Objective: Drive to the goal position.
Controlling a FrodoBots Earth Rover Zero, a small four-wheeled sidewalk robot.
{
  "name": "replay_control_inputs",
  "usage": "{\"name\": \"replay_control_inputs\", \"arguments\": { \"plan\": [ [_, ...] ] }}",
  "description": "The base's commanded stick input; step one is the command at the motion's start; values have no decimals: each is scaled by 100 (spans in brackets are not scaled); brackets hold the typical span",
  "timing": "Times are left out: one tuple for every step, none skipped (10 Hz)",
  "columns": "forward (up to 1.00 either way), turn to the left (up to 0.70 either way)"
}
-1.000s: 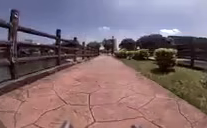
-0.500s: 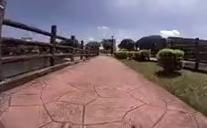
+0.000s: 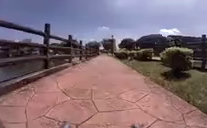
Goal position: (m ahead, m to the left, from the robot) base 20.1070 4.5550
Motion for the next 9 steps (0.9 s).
{"name": "replay_control_inputs", "arguments": {
  "plan": [
    [70, 0],
    [70, 0],
    [70, 0],
    [70, 0],
    [70, -12],
    [70, -26],
    [70, -35],
    [70, -32],
    [70, 0]
  ]
}}
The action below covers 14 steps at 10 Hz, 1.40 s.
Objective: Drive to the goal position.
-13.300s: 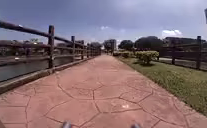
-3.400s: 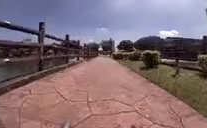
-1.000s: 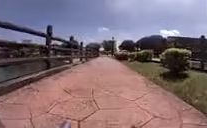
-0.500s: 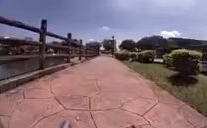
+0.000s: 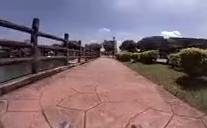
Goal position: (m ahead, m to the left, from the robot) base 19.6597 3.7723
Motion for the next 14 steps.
{"name": "replay_control_inputs", "arguments": {
  "plan": [
    [70, 0],
    [70, 0],
    [70, 0],
    [70, 0],
    [70, 0],
    [70, 0],
    [70, 0],
    [70, 0],
    [70, 0],
    [70, 0],
    [70, 0],
    [70, 0],
    [70, 0],
    [70, 0]
  ]
}}
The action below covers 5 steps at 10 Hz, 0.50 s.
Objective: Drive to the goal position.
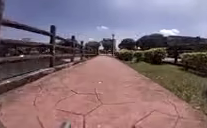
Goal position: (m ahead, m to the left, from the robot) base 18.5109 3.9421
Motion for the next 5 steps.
{"name": "replay_control_inputs", "arguments": {
  "plan": [
    [70, 0],
    [70, 0],
    [70, 0],
    [70, 0],
    [70, 0]
  ]
}}
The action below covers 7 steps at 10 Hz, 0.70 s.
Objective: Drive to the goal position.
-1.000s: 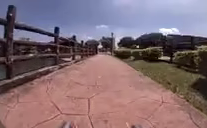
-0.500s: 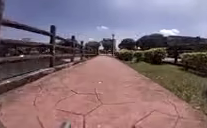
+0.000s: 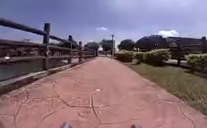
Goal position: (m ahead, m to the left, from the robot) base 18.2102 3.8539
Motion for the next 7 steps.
{"name": "replay_control_inputs", "arguments": {
  "plan": [
    [70, 0],
    [70, -12],
    [70, -35],
    [70, -35],
    [70, -35],
    [70, -19],
    [70, 0]
  ]
}}
